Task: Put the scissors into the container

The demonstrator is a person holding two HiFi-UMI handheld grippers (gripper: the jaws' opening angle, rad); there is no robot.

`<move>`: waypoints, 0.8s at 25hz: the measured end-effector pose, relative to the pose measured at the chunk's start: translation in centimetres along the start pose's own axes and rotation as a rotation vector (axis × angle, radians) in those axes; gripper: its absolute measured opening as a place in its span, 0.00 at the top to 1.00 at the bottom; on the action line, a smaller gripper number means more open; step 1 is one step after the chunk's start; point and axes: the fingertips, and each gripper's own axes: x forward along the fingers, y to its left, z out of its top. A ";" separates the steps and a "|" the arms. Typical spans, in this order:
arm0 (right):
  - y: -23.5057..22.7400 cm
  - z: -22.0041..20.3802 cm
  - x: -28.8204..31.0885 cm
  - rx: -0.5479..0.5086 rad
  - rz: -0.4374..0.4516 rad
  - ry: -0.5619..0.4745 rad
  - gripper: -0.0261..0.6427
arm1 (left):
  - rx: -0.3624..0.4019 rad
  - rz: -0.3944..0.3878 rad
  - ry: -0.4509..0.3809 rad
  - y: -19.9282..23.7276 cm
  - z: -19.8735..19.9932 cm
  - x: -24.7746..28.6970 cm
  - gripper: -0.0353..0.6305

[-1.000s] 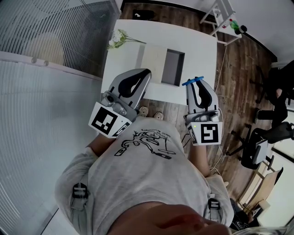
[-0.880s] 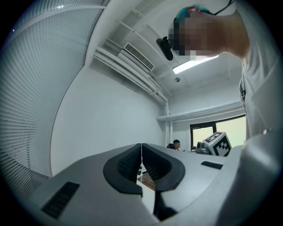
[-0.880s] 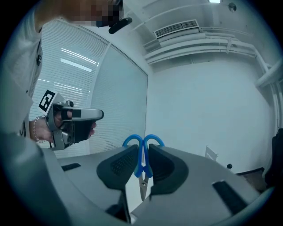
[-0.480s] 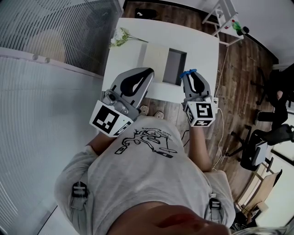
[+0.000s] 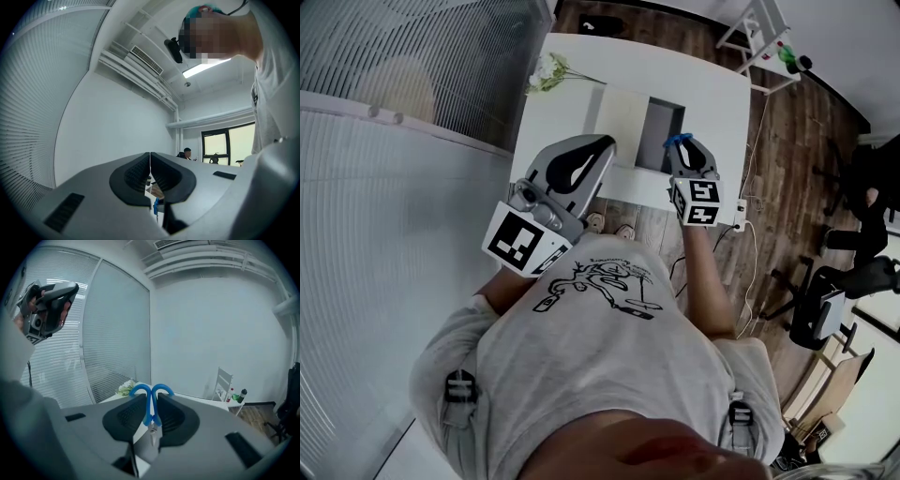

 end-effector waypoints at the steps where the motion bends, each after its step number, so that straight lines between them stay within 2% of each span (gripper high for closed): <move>1: -0.1 -0.4 0.5 0.002 -0.001 0.010 0.83 | 0.001 0.001 0.000 0.1 0.0 -0.1 0.91; 8: -0.9 -3.6 3.3 0.048 0.010 0.098 0.84 | 0.004 0.008 0.007 0.6 0.2 -0.5 0.91; 20: -1.4 -8.9 8.0 0.044 0.022 0.263 0.84 | -0.001 0.022 0.010 1.7 0.1 -0.8 0.91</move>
